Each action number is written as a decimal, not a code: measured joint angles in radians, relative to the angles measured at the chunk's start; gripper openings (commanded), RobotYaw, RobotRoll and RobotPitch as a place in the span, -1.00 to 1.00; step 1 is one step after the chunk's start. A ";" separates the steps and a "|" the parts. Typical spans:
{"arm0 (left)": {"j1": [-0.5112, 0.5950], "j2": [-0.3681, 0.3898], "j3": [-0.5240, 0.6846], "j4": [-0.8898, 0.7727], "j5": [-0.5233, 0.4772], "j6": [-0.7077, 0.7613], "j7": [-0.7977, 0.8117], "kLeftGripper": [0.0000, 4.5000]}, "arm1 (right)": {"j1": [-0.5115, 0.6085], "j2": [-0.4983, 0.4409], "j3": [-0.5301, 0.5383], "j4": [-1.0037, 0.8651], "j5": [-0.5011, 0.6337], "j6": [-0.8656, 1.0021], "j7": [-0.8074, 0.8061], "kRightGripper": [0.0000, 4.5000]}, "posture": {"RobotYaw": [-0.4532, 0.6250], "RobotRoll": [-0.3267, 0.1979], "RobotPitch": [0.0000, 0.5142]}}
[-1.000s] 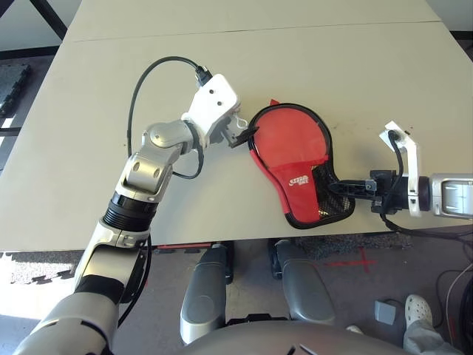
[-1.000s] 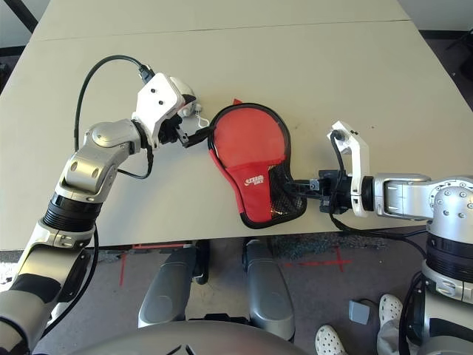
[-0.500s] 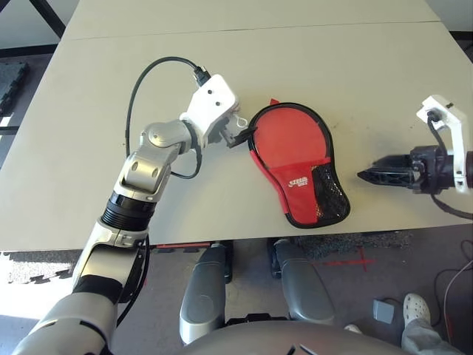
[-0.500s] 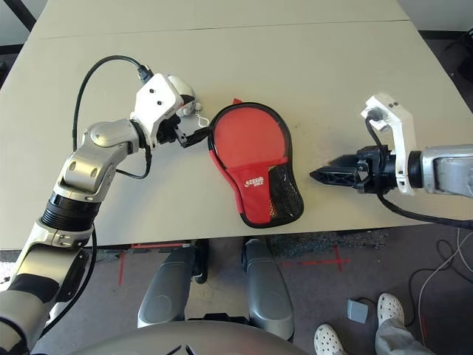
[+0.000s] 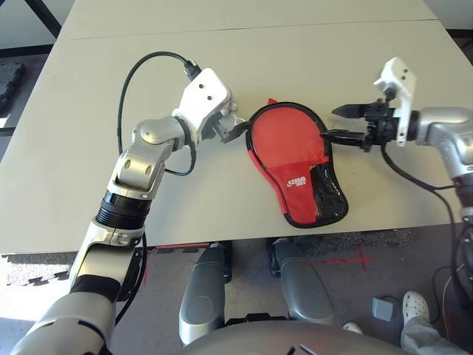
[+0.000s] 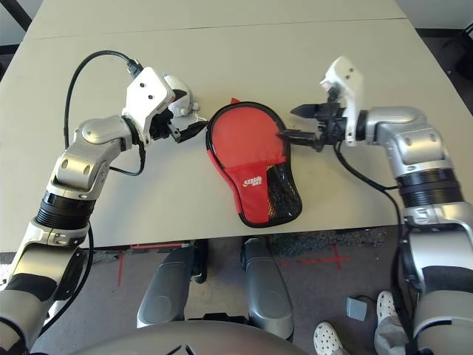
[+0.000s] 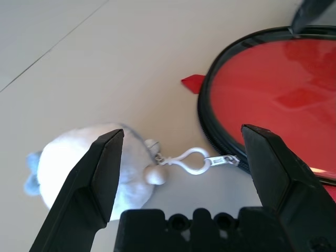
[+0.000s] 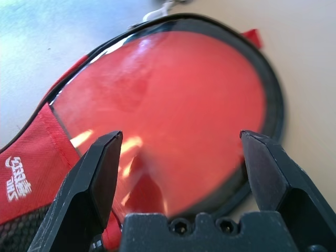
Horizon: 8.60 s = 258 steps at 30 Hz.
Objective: Store the ping-pong paddle in its case and zip it.
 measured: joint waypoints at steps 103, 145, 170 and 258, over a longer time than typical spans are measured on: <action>-0.708 -0.603 0.104 1.301 0.139 -0.662 0.389 -0.87 | 0.234 0.024 -0.013 -0.369 -0.231 0.007 -0.218 1.00 | -0.34 0.25 0.23; -0.337 -0.277 0.024 0.729 0.089 -0.477 -0.179 1.00 | 0.225 0.052 -0.014 -0.359 -0.222 0.019 -0.226 1.00 | -0.22 0.25 0.24; -0.038 -0.215 -0.184 0.312 0.092 -0.249 -0.190 1.00 | 0.010 0.044 -0.052 -0.127 -0.167 0.129 -0.176 1.00 | -0.22 0.25 0.09; -0.042 -0.254 -0.217 0.319 0.086 -0.204 -0.148 1.00 | 0.103 -0.528 0.061 -0.073 -0.026 0.291 0.424 -0.87 | -0.23 0.25 0.08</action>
